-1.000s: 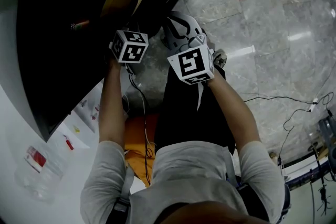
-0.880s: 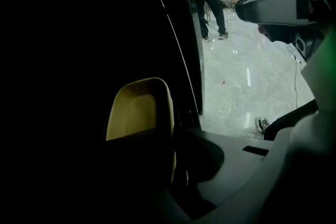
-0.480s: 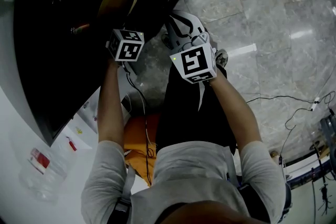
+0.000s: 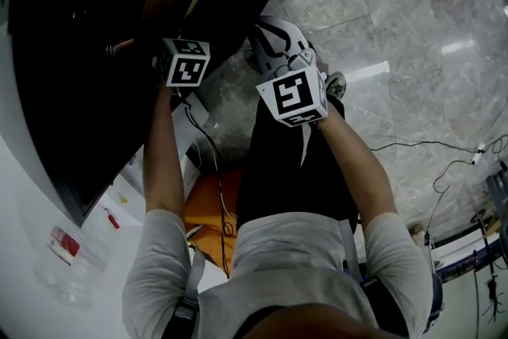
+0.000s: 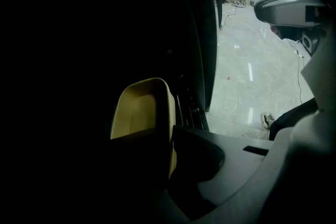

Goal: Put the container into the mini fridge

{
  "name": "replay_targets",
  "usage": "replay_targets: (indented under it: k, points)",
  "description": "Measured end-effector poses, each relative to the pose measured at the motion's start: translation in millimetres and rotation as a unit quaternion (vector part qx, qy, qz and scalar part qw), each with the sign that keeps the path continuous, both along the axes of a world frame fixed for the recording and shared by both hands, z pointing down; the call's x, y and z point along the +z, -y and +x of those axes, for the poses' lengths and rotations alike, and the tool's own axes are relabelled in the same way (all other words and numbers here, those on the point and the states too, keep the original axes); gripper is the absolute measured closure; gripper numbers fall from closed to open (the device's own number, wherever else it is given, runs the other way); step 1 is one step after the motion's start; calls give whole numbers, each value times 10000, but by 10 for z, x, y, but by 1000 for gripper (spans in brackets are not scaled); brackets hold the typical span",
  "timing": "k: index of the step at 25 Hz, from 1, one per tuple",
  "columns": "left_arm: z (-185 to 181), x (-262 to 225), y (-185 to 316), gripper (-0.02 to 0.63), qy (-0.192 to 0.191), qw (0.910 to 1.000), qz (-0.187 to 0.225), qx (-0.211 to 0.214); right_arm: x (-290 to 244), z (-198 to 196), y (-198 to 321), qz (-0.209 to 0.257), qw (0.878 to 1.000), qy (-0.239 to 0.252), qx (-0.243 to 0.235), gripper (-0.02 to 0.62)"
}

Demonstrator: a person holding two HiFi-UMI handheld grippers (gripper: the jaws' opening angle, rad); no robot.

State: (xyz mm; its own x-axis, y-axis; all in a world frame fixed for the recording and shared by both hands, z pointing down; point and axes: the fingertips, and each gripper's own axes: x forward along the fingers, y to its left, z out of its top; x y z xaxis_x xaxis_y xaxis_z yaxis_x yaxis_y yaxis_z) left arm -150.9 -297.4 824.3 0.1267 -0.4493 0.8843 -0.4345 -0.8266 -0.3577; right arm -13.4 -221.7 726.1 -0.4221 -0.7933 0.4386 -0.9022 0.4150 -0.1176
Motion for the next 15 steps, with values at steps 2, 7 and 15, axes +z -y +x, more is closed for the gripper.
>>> replay_targets:
  k: [2,7,15]
  points:
    - [-7,-11,14,575,-15,10000,19,-3,1,15,16,12,10000,26,23,555]
    - [-11,-69,57,538,-78,9998,178,15,-3,-31,13,26,9999,100,-59,555]
    - [79,-237,74,457,-218,9985,458,197,-46,-82,45,127,9998,100,-78,555]
